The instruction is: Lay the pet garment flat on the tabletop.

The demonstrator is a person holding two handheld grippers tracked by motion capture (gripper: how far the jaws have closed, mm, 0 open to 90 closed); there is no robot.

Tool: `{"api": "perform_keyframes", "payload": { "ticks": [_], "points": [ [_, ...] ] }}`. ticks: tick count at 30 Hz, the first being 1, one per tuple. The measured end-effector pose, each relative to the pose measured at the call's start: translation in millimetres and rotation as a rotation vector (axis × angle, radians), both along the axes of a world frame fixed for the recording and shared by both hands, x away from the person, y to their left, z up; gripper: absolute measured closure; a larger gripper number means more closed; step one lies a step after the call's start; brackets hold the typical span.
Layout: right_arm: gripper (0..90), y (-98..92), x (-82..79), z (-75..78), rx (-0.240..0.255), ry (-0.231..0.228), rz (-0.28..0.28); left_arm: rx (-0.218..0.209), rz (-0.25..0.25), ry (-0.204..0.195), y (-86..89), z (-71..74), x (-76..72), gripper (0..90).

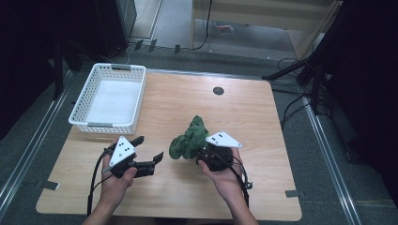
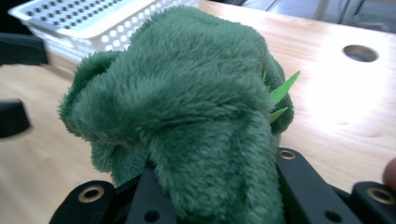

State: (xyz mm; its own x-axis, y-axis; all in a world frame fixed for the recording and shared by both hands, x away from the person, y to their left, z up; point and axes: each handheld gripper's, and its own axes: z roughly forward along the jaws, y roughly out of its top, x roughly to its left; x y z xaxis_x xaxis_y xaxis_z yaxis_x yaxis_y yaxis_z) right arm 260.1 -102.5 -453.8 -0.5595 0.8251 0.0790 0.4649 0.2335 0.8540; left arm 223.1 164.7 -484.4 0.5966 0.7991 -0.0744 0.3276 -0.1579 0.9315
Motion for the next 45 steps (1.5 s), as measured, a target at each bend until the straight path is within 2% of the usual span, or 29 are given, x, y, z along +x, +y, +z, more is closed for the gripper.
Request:
{"api": "perform_keyframes", "payload": {
  "ticks": [2, 4, 6, 8, 9, 10, 13, 14, 16, 19, 22, 24, 28, 32, 36, 39, 40, 43, 45],
  "points": [
    [73.9, 3.1, -4.3, 2.7, 0.0, -0.004, 0.02, -0.012, -0.06, 0.012, -3.2, -0.9, -3.0, 13.3],
    [73.4, 4.8, -5.9, 4.5, 0.034, 0.013, 0.035, -0.022, -0.114, 0.031, -7.5, -2.4, -4.1, 11.5],
    [73.1, 4.9, -4.3, 3.4, 0.111, 0.07, 0.066, 0.006, -0.13, 0.042, -13.0, -5.2, -4.4, 11.0],
    [72.8, 5.8, -3.4, 1.1, 0.123, 0.084, 0.067, 0.043, -0.119, 0.021, -16.4, -7.0, -6.2, 13.5],
    [72.2, 6.3, -3.1, -0.6, 0.119, 0.083, 0.073, 0.06, -0.11, 0.016, -16.7, -7.2, -5.8, 30.0],
    [72.2, 6.3, -3.1, -0.6, 0.119, 0.083, 0.073, 0.07, -0.096, 0.02, -15.9, -7.3, -4.8, 30.0],
    [71.5, 3.6, -1.7, -0.9, 0.113, 0.078, 0.083, 0.069, -0.095, 0.035, -10.4, -9.0, -1.6, 58.3],
    [71.3, 2.6, -1.2, -0.7, 0.113, 0.078, 0.084, 0.06, -0.104, 0.041, -8.2, -9.0, -1.0, 65.1],
    [71.1, -0.3, 0.6, -0.3, 0.121, 0.087, 0.084, 0.052, -0.104, 0.037, -5.2, -8.4, -0.2, 75.9],
    [70.2, -2.8, 1.1, 1.5, 0.115, 0.086, 0.095, 0.043, -0.101, 0.028, -1.6, -6.1, -0.1, 86.1],
    [67.2, -3.3, 1.1, 3.4, 0.103, 0.082, 0.114, 0.033, -0.114, 0.019, 2.2, -2.0, -0.7, 88.6],
    [60.3, -3.3, 1.6, 4.1, 0.089, 0.085, 0.14, 0.015, -0.104, 0.007, 6.2, 1.8, -1.2, 89.0],
    [47.8, -5.9, 5.2, 3.1, 0.053, 0.079, 0.11, -0.034, -0.051, 0.016, 19.0, 6.6, 2.2, 89.6],
    [47.8, -11.5, 9.5, 1.0, 0.065, 0.087, 0.098, -0.067, -0.016, 0.016, 32.0, 10.9, 3.9, 89.8],
    [48.6, -15.8, 10.5, 4.1, 0.076, 0.068, 0.08, -0.114, -0.009, -0.008, 42.2, 19.7, 3.1, 89.9],
    [49.5, -21.0, 12.1, 4.3, 0.033, 0.021, 0.001, -0.123, 0.011, -0.007, 48.0, 21.7, 4.1, 89.8],
    [49.5, -23.0, 13.3, 3.6, 0.032, 0.027, -0.015, -0.121, 0.02, -0.003, 50.1, 20.9, 5.1, 89.7],
    [48.3, -27.7, 15.8, 2.6, 0.068, 0.052, 0.009, -0.11, 0.061, 0.023, 54.9, 17.1, 8.8, 89.0],
    [46.9, -26.4, 16.0, 2.1, 0.063, 0.055, 0.035, -0.1, 0.103, 0.04, 57.8, 14.0, 11.2, 88.3]
  ]
}}
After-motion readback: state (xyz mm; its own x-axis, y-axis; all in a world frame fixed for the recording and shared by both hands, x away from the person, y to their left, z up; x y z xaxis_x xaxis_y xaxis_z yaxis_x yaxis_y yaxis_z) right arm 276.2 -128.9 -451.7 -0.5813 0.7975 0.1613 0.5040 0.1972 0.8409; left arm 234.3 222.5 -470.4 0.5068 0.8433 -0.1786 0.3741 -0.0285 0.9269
